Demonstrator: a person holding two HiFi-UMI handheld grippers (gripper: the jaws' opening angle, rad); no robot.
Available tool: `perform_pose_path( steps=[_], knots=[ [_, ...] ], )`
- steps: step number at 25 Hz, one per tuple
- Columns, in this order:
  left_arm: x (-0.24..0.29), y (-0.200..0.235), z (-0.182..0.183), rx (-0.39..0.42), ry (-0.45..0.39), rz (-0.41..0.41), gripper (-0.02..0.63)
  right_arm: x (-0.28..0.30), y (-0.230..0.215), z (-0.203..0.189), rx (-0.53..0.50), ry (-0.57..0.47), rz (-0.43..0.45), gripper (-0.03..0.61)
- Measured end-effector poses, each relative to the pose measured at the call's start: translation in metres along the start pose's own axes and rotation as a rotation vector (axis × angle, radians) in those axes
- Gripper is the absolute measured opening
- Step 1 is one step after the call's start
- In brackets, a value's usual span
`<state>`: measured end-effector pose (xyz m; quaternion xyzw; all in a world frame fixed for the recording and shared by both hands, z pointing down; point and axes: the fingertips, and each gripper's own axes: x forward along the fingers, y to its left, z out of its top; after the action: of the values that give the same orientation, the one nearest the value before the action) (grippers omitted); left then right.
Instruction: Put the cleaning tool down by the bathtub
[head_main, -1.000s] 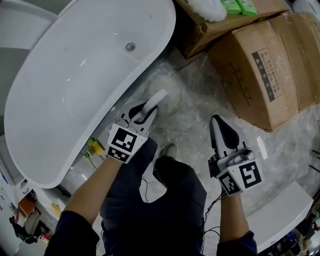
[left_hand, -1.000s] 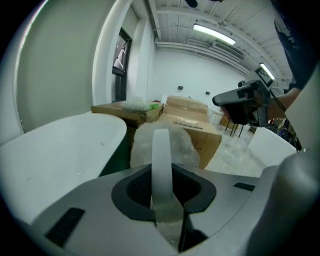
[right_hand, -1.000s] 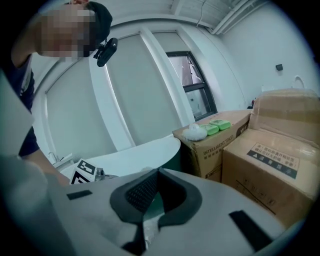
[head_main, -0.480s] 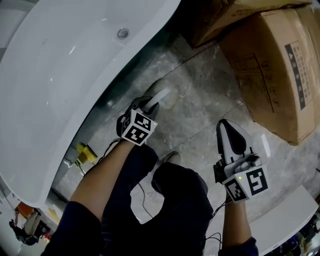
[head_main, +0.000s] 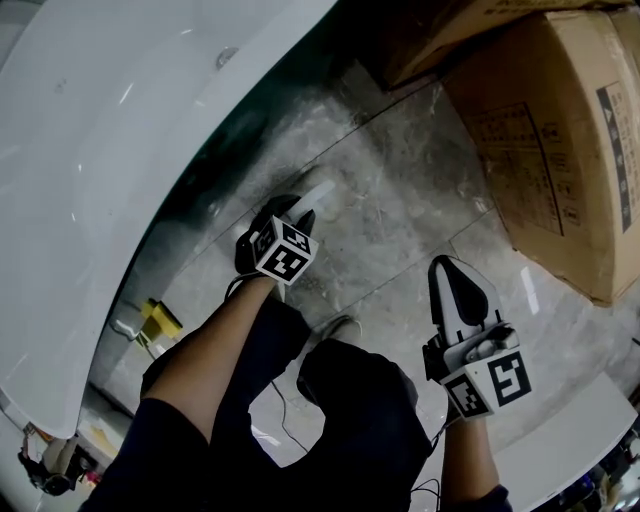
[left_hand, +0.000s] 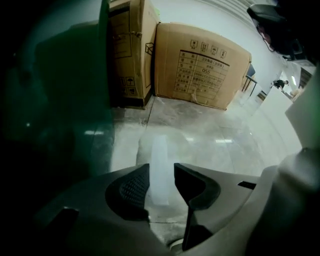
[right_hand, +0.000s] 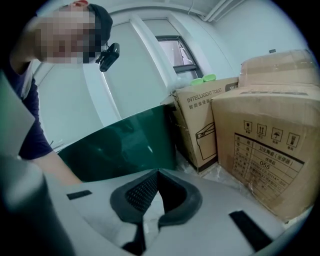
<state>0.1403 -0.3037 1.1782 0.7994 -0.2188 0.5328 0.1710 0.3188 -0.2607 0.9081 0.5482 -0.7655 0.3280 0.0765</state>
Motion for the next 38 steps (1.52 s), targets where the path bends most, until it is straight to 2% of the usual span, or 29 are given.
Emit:
perform_pose_path(
  steps=[1,4,10,18,24,38],
  knots=[
    [0.001,0.000,-0.001,-0.001,0.005,0.000,0.189,0.000,0.000,0.000,0.002,0.001,-0.001,0.005],
    [-0.012,-0.001,0.001,0.009,0.008,0.000,0.223,-0.002,0.007,0.005,0.006,0.011,0.002,0.005],
    [-0.055,-0.003,0.016,0.017,-0.038,-0.035,0.225,-0.008,0.030,0.019,0.018,0.023,0.017,0.005],
    [-0.099,-0.030,0.039,0.026,-0.114,-0.081,0.218,-0.012,0.047,0.015,0.036,0.088,0.010,0.005],
    [-0.167,-0.034,0.068,0.035,-0.175,-0.081,0.210,-0.028,0.075,0.057,0.020,0.089,0.027,0.005],
    [-0.326,-0.028,0.134,-0.019,-0.341,-0.019,0.199,-0.079,0.137,0.156,-0.051,0.033,0.049,0.005]
  ],
)
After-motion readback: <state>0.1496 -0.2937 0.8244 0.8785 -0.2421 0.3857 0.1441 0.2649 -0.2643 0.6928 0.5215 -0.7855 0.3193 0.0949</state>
